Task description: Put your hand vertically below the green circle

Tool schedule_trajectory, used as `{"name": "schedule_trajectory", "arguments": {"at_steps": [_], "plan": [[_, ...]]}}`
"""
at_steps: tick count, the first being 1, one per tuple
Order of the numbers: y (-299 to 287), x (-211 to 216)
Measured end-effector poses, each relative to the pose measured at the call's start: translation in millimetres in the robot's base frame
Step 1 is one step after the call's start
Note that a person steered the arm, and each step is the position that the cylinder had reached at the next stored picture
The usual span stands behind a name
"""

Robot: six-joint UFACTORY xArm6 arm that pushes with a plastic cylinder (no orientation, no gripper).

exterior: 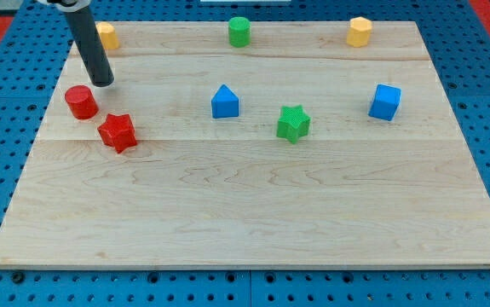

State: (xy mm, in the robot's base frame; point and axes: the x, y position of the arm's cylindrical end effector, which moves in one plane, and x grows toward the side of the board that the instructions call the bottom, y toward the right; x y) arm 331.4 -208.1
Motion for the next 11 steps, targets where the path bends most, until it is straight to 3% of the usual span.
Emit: {"name": "schedule_trajectory", "arguments": {"at_steps": [4,8,11], "plan": [[30.2,0.0],[23.3,-1.7],[182.2,4.3]]}}
